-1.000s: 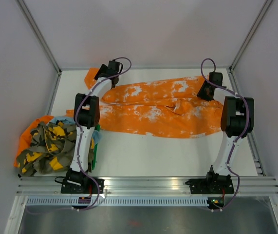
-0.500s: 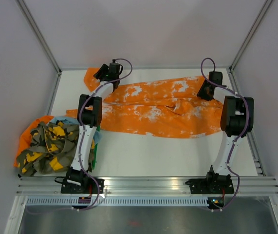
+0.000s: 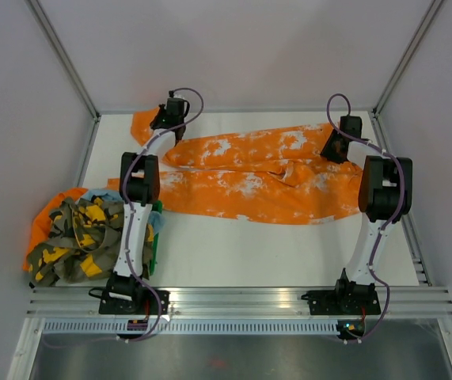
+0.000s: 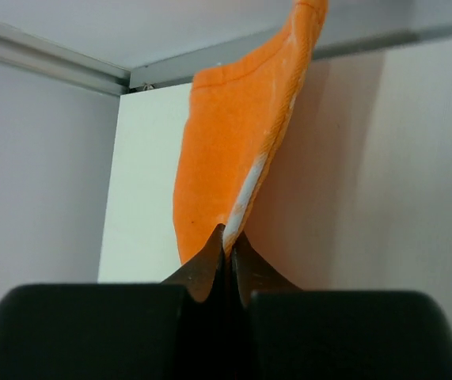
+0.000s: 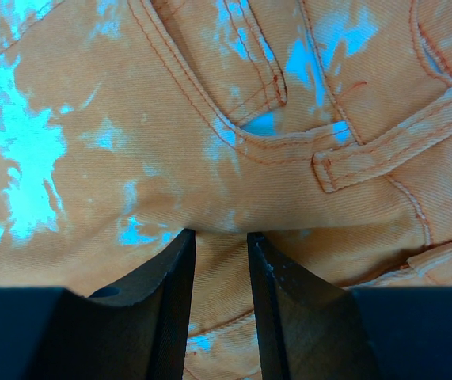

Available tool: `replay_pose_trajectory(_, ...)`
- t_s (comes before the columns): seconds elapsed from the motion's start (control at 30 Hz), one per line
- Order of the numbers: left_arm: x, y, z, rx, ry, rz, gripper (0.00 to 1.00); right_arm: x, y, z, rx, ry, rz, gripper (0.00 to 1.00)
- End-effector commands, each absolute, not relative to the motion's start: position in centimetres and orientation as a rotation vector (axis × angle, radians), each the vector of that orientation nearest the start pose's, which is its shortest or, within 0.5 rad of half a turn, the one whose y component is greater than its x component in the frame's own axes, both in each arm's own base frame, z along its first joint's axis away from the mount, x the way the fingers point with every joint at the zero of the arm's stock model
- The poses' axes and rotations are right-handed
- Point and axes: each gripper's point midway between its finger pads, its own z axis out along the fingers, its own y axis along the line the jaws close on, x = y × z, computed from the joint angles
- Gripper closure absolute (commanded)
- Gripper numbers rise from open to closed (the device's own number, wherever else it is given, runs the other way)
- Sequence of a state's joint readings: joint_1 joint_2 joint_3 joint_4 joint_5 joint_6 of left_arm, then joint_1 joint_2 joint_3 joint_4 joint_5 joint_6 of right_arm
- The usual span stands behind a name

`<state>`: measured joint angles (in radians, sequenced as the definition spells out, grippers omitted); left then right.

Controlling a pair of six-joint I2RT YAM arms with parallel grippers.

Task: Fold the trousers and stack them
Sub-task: Flatten the trousers out

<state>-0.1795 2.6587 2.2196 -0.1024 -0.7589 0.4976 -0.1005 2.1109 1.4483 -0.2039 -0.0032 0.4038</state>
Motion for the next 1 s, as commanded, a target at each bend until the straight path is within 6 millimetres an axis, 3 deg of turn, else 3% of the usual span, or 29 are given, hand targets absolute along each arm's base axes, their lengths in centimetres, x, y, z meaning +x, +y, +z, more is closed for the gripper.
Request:
replay_pose_trajectory(0.0, 66.5, 1.6, 21.2, -0.198, 1.784, 0.675, 0.98, 51.1, -2.6, -1.0, 0.645, 2.426, 0.159, 0.6)
replay_pose_trajectory(0.03, 66.5, 1.4, 20.8, -0.287, 1.771, 0.523, 0.98, 51.5, -2.3, -0.9, 0.645, 2.421, 0.185, 0.6)
replay_pose_trajectory(0.07, 66.4, 1.6, 21.8, -0.344, 1.74, 0.425, 0.98, 51.8, -1.9, -0.9, 0.644, 2.419, 0.212, 0.6)
replay_pose_trajectory(0.1, 65.3, 1.7, 26.1, -0.416, 1.65, 0.306, 0.98, 51.8, -1.7, -1.4, 0.661, 2.427, 0.225, 0.6)
replay_pose_trajectory(0.13, 64.5, 2.1, 22.8, -0.504, 1.684, 0.139, 0.98, 52.4, -1.6, -1.1, 0.662, 2.416, 0.239, 0.6)
replay_pose_trajectory(0.17, 64.4, 2.3, 25.0, -0.541, 1.577, 0.014, 0.98, 52.6, -1.5, -1.1, 0.665, 2.414, 0.249, 0.61)
replay_pose_trajectory(0.2, 63.7, 2.7, 25.4, -0.578, 1.527, -0.069, 0.98, 52.8, -1.2, -1.0, 0.662, 2.41, 0.268, 0.61)
replay_pose_trajectory(0.23, 61.7, 3.5, 24.3, -0.652, 1.501, -0.132, 0.98, 53.1, -1.0, -0.7, 0.657, 2.402, 0.278, 0.61)
replay_pose_trajectory(0.27, 61.3, 4.3, 25.8, -0.663, 1.408, -0.164, 0.98, 53.2, -0.9, -0.5, 0.65, 2.398, 0.288, 0.61)
replay_pose_trajectory(0.33, 59.5, 6.1, 24.2, -0.7, 1.41, -0.153, 0.98, 53.4, -0.8, 0.2, 0.634, 2.382, 0.296, 0.61)
replay_pose_trajectory(0.4, 58.6, 6.3, 24.4, -0.7, 1.357, -0.184, 0.98, 53.6, -0.9, 1.0, 0.621, 2.364, 0.288, 0.61)
replay_pose_trajectory(0.53, 56.6, 6.4, 19.1, -0.897, 1.37, -0.348, 0.98, 53.8, -0.9, 1.4, 0.615, 2.359, 0.289, 0.61)
replay_pose_trajectory(0.7, 54.0, 6.3, 14.6, -1.114, 1.356, -0.451, 0.97, 53.6, -0.6, 1.6, 0.624, 2.356, 0.305, 0.61)
replay_pose_trajectory(0.77, 53.0, 6.8, 14.3, -1.181, 1.303, -0.463, 0.97, 53.5, -0.6, 1.6, 0.622, 2.361, 0.298, 0.61)
replay_pose_trajectory(0.83, 51.7, 7.0, 13.8, -1.264, 1.237, -0.505, 0.9, 53.5, -0.7, 1.8, 0.612, 2.363, 0.29, 0.61)
replay_pose_trajectory(0.9, 51.2, 6.9, 14.3, -1.247, 1.225, -0.525, 0.8, 53.5, -0.7, 2.2, 0.594, 2.359, 0.287, 0.61)
replay_pose_trajectory(0.97, 51.2, 6.0, 15.3, -1.194, 1.246, -0.558, 0.78, 53.7, -0.5, 3.2, 0.567, 2.344, 0.302, 0.61)
